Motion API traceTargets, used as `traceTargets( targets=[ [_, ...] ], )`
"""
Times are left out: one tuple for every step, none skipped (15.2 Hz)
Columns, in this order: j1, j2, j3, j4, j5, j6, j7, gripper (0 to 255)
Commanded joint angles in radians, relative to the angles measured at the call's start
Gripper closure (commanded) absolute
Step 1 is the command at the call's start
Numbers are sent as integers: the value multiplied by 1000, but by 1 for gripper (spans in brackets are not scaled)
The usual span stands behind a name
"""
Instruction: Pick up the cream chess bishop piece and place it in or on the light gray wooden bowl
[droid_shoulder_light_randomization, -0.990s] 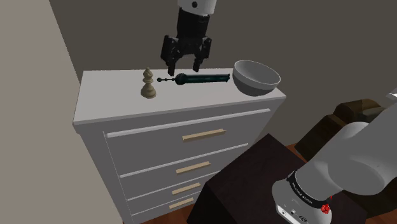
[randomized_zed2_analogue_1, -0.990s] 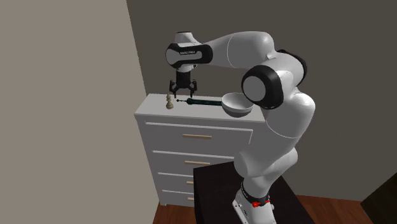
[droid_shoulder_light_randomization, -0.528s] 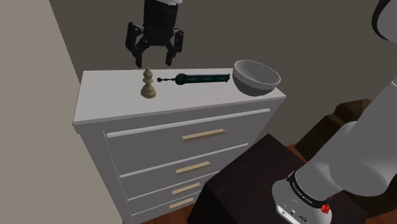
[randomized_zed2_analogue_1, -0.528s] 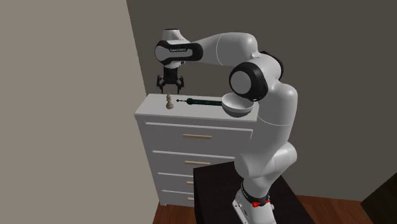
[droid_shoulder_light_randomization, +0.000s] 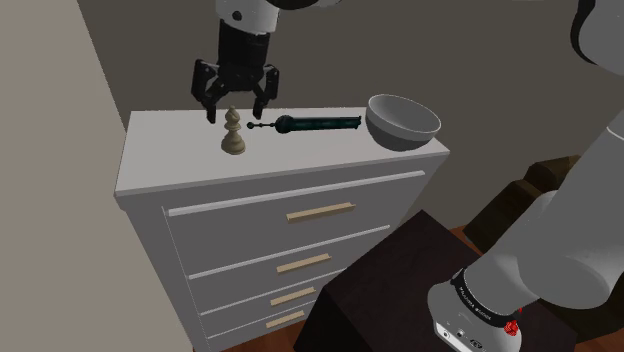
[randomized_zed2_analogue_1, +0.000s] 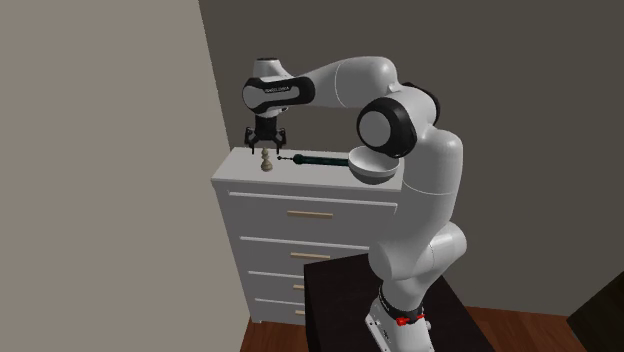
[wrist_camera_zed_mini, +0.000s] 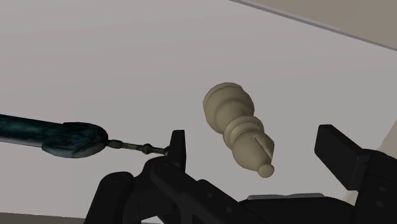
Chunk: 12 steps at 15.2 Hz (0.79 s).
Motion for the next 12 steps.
traceTargets(
  targets=[
    [1, 2, 0, -7, -1, 10, 1, 0],
    [1, 2, 0, -7, -1, 10, 1, 0],
    [1, 2, 0, -7, -1, 10, 1, 0],
    [1, 2, 0, -7, -1, 10, 1, 0],
    [1, 2, 0, -7, -1, 10, 1, 0],
    [1, 2, 0, -7, -1, 10, 1, 0],
    [1, 2, 0, -7, -1, 10, 1, 0],
    [1, 2, 0, -7, -1, 10, 1, 255],
    [1, 2, 0, -7, -1, 10, 1, 255],
    [1, 2, 0, -7, -1, 10, 1, 255],
    [1, 2, 0, -7, -1, 10, 1, 255],
    [1, 1, 0, -8, -1, 10, 1, 255]
  ],
)
